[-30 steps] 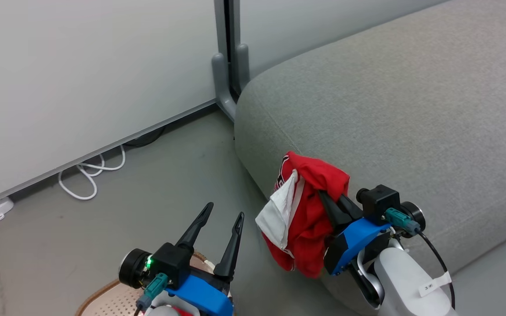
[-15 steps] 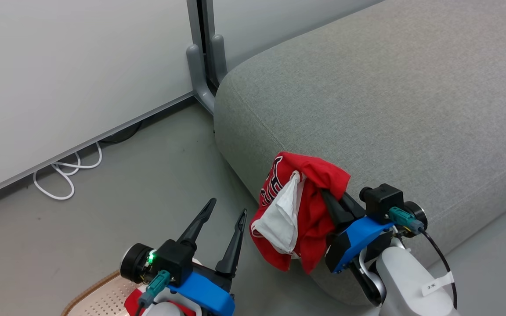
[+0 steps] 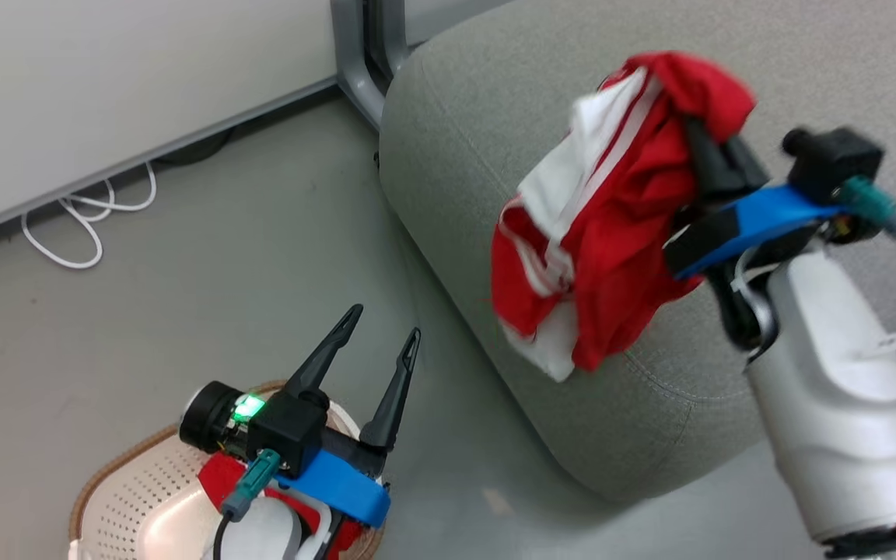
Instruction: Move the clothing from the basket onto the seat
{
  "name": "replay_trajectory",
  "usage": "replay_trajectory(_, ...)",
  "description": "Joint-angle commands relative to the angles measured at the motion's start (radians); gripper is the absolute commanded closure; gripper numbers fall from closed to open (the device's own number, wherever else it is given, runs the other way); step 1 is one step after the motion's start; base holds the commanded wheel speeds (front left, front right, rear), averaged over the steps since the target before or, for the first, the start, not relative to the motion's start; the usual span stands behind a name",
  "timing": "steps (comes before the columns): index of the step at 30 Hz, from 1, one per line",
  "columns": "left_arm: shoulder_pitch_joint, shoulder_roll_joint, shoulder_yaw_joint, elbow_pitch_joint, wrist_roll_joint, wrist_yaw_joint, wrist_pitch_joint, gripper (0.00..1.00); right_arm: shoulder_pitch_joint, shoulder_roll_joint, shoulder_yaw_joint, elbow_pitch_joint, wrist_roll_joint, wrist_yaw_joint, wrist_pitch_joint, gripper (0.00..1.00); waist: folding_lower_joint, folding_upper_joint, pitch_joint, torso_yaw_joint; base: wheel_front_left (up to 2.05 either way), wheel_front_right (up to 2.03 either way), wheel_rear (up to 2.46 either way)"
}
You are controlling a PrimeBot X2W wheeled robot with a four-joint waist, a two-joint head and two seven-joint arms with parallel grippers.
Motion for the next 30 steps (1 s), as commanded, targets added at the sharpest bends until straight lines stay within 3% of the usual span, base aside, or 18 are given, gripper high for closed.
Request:
replay_trajectory(1,-0.019,0.011,-0.002,-0.006,0.005,-0.007,-0.003,0.00,-0.023,-0.005,-0.007,-0.005,-0.002,0.000,0.004,1.00,-0.0002,0.0000,0.049,0.011,0.00,0.00,0.00)
replay_trajectory(13,-0.151,0.112,-0.051,-0.090,0.036,-0.007,-0.003,0.00,-0.326,-0.191,-0.283,0.057,0.015,0.000,0.041,1.00,-0.0002,0.0000,0.285,0.060,0.00,0.00,0.00)
replay_trajectory(20,-0.236,0.148,-0.098,-0.105,0.039,-0.007,0.000,0.00,-0.326,-0.256,-0.355,0.198,-0.069,0.000,0.018,1.00,-0.0002,0.0000,0.372,0.115,0.00,0.00,0.00)
replay_trajectory(30,-0.249,0.138,-0.106,-0.093,0.029,-0.001,-0.002,0.00,-0.278,-0.247,-0.431,0.377,-0.192,0.000,-0.014,1.00,-0.0002,0.0000,0.390,0.161,0.00,0.00,0.00)
